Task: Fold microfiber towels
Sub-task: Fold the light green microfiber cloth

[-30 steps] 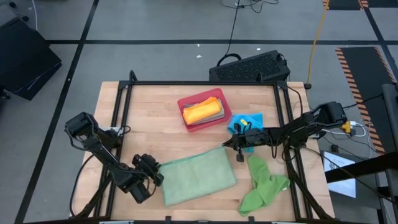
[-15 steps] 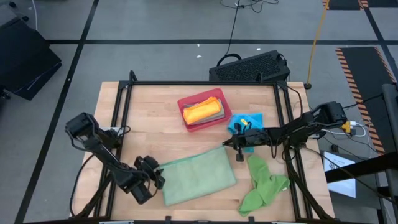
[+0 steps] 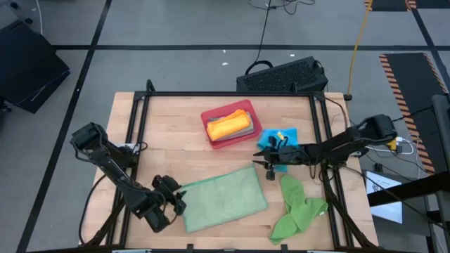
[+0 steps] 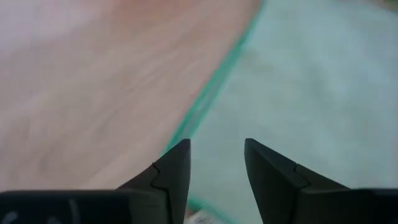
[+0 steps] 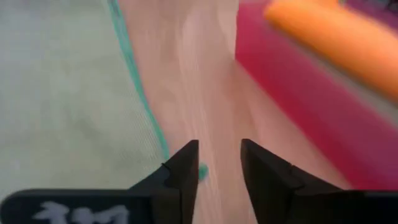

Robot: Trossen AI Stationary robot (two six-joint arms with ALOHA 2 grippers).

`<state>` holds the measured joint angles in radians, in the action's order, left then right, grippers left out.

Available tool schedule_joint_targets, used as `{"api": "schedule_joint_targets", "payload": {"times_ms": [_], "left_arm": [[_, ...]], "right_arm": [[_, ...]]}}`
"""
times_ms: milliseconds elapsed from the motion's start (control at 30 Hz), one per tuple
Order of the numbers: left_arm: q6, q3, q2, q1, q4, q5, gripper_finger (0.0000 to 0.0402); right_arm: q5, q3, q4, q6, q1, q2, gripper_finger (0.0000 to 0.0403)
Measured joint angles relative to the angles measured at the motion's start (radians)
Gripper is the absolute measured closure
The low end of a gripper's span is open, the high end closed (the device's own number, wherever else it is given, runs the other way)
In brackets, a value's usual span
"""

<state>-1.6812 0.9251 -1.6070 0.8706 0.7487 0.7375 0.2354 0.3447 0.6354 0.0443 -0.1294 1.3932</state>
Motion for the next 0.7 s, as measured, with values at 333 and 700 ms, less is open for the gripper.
{"api": "schedule_joint_targets", "payload": {"times_ms": [333,700], "left_arm": [[0.524,0.048,-0.03,0.021,-0.433,0.148,0.025],[0.629,0.046,-0.141,-0.005,-0.575,0.128,0.025]], "right_arm": [[-0.004,0.0,-0.041,0.047,-0.18,-0.165,0.0267],[-0.002,0.0,0.158,0.197,-0.382,0.093,0.027]]}}
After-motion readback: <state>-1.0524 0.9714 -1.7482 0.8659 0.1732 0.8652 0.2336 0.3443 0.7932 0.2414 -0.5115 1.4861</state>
